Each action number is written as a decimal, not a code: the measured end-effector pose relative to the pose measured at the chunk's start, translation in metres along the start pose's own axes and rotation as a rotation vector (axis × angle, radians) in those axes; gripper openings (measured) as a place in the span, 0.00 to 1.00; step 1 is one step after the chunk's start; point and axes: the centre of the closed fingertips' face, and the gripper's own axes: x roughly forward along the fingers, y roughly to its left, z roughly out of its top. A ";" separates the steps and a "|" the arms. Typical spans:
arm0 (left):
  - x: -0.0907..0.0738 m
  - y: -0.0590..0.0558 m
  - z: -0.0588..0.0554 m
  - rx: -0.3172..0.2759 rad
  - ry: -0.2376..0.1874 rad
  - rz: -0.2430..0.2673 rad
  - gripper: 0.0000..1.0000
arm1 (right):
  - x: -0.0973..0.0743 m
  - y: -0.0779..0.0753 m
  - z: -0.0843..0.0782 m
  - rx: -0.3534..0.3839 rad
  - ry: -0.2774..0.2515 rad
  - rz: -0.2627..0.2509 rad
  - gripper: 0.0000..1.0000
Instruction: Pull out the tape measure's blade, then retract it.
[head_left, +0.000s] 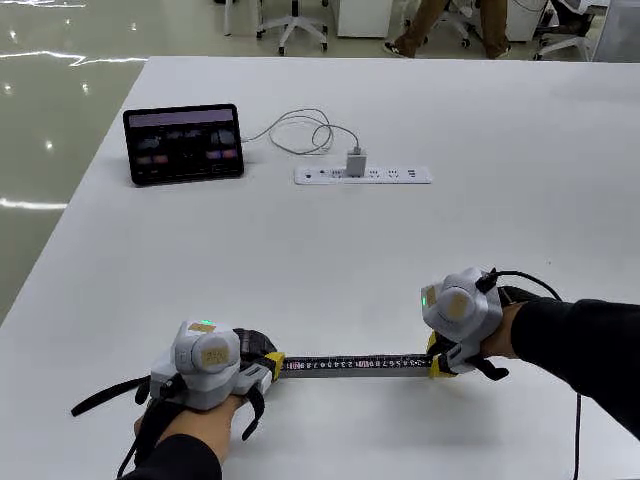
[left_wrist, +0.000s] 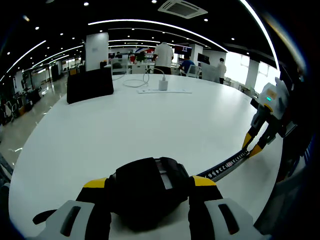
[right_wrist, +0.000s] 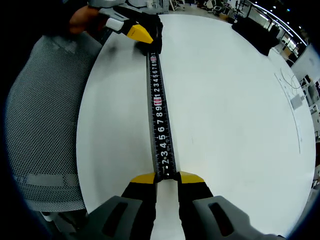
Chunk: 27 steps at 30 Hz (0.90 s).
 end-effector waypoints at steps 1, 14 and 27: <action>0.000 0.000 0.000 0.000 0.000 0.000 0.58 | 0.000 0.000 0.000 0.000 -0.002 0.000 0.11; 0.001 0.000 0.000 -0.002 0.000 -0.002 0.58 | 0.004 0.000 0.011 0.026 -0.039 0.002 0.11; 0.001 0.000 0.000 -0.002 0.000 -0.003 0.59 | 0.006 0.001 0.018 0.018 -0.048 0.003 0.11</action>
